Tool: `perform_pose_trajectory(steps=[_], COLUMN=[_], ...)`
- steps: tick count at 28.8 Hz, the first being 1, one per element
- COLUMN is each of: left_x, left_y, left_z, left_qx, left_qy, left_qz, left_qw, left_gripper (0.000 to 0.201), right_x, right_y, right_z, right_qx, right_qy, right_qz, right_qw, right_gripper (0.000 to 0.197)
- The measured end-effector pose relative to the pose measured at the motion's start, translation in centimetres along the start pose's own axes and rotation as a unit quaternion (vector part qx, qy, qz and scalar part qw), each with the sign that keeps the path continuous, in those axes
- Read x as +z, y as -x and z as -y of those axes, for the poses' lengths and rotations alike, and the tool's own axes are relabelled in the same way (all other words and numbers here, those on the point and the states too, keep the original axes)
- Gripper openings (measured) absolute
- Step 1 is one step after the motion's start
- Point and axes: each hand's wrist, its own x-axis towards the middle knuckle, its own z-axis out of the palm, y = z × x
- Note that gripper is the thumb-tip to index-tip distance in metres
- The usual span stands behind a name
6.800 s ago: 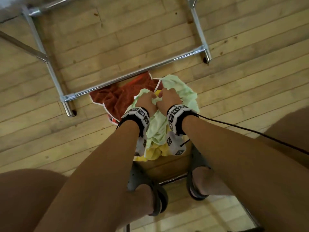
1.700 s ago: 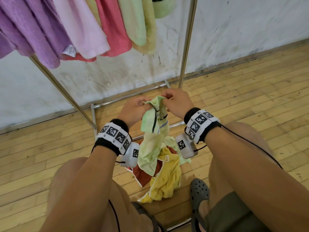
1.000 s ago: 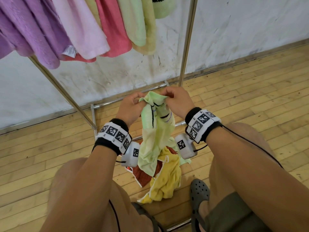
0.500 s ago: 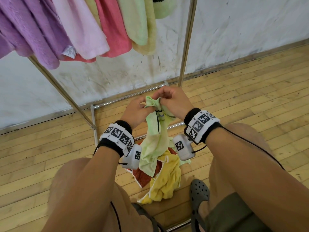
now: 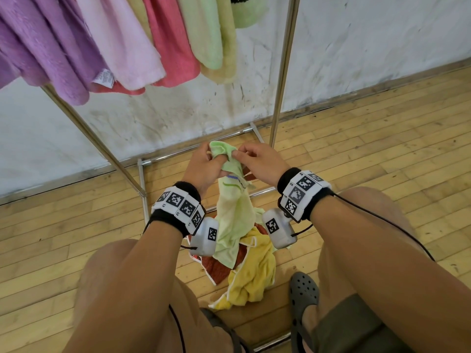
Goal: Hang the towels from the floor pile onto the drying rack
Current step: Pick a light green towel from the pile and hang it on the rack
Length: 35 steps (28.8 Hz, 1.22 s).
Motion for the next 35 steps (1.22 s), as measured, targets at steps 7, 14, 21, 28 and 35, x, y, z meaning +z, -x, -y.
perform_pose_trajectory(steps=[7,14,21,28,35], left_x=[0.5,0.4,-0.1,0.1,-1.0], left_y=[0.6,0.4,-0.6,-0.7,-1.3], left_z=[-0.2,0.3,0.5,0.3,0.3], left_qx=[-0.016,-0.008,-0.017,-0.03,-0.008], left_qy=[-0.001,0.005,0.026,0.094,-0.014], left_qz=[0.048,0.049,-0.057,-0.038,-0.083], left_qw=[0.999,0.999,0.998,0.994,0.996], left_gripper=[0.046,0.049,0.047,0.036,0.011], right_x=[-0.2,0.0,0.1,0.1,-0.9], right_y=[-0.1,-0.2,0.4,0.6,-0.7], right_z=[0.3,0.4,0.2,0.0,-0.3], right_qx=[0.002,0.039,-0.026,-0.079,-0.073], right_qy=[-0.085,-0.132,0.026,0.097,0.08], right_qz=[-0.013,0.007,0.046,-0.016,-0.11], right_qw=[0.996,0.99,0.998,0.992,0.988], right_gripper=[0.022,0.019,0.034,0.014,0.015])
